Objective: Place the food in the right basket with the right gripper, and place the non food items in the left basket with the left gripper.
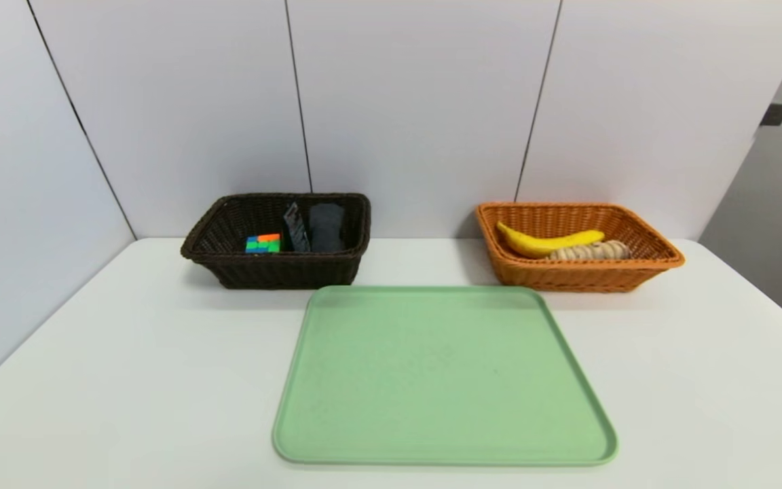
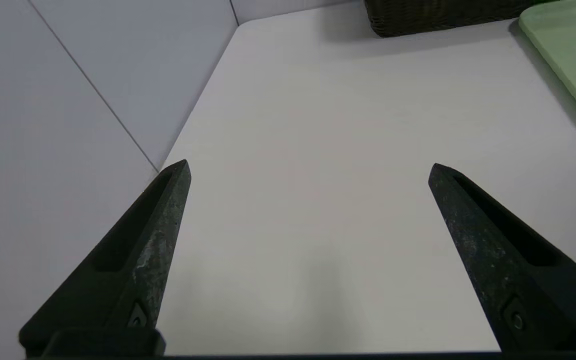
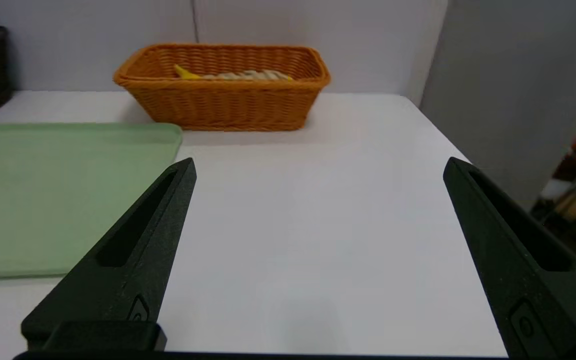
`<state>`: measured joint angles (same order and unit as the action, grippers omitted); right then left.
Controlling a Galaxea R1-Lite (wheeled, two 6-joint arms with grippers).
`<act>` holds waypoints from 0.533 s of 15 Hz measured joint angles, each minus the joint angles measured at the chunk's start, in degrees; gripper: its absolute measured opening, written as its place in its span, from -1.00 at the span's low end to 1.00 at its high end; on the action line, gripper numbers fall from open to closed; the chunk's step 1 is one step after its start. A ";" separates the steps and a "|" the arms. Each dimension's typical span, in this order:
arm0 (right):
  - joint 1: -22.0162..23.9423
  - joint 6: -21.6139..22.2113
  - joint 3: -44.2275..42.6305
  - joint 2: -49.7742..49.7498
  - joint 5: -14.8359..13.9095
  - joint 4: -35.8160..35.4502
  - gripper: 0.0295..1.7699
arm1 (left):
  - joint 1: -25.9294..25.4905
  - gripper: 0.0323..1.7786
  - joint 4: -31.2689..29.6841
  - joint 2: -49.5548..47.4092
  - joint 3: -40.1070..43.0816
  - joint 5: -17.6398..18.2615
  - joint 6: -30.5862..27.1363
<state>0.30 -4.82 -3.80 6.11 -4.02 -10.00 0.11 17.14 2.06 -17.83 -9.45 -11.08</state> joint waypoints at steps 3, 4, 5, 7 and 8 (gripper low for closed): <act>-0.10 -7.42 3.12 -4.46 8.68 0.96 0.93 | -0.01 0.90 -9.79 -1.76 6.92 0.28 -1.32; -0.12 -6.79 3.50 -5.10 8.20 3.94 0.93 | -0.01 0.90 -12.59 -1.95 9.70 0.63 -1.62; -0.12 -5.57 3.51 -5.56 7.11 7.68 0.93 | -0.01 0.90 -15.69 -2.06 12.69 1.66 -1.82; -0.21 -1.62 2.95 -6.03 6.39 12.31 0.93 | -0.04 0.90 -20.99 -2.16 16.38 7.85 -1.68; -0.21 -0.99 2.90 -6.16 6.28 12.19 0.93 | -0.06 0.90 -20.30 -2.17 17.04 10.90 -0.62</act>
<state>0.10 -5.80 -0.90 -0.05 2.26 2.19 0.05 -3.16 -0.11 -0.79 1.45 -11.70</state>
